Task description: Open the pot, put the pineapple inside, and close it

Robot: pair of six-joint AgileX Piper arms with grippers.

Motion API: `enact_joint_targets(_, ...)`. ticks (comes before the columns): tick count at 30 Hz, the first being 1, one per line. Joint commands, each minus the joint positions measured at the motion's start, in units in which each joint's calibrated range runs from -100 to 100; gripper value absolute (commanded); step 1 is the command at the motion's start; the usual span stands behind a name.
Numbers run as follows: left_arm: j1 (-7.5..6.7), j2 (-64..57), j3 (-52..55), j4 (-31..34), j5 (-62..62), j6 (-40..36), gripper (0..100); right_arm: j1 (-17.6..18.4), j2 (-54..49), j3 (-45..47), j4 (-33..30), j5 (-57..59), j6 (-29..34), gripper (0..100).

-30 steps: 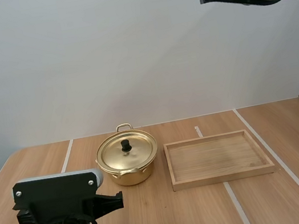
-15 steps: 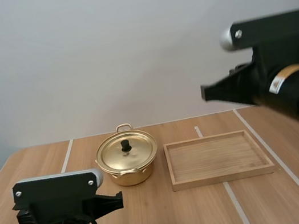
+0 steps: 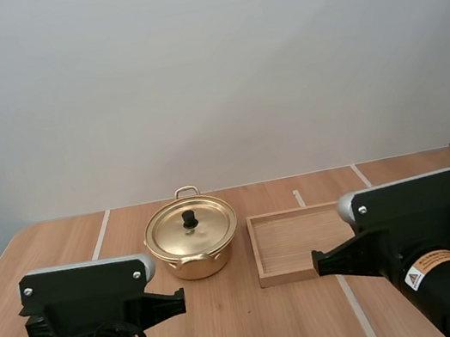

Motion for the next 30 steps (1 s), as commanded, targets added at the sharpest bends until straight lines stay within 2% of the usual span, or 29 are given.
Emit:
enact_joint_targets(1,-0.03,-0.41,0.07,-0.78,-0.5,-0.51,0,0.09,-0.5,1.88,1.43,-0.91,-0.39,0)
enact_joint_targets(4,-0.03,-0.41,0.07,-0.78,-0.5,-0.51,0,0.09,-0.5,3.13,1.98,1.39,-0.39,0)
enact_joint_targets(11,-0.03,-0.41,0.07,-0.78,-0.5,-0.51,0,0.09,-0.5,7.04,3.71,-1.73,-0.39,0)
enact_joint_targets(30,-0.03,-0.41,0.07,-0.78,-0.5,-0.51,0,0.09,-0.5,7.11,3.71,-3.79,-0.39,0)
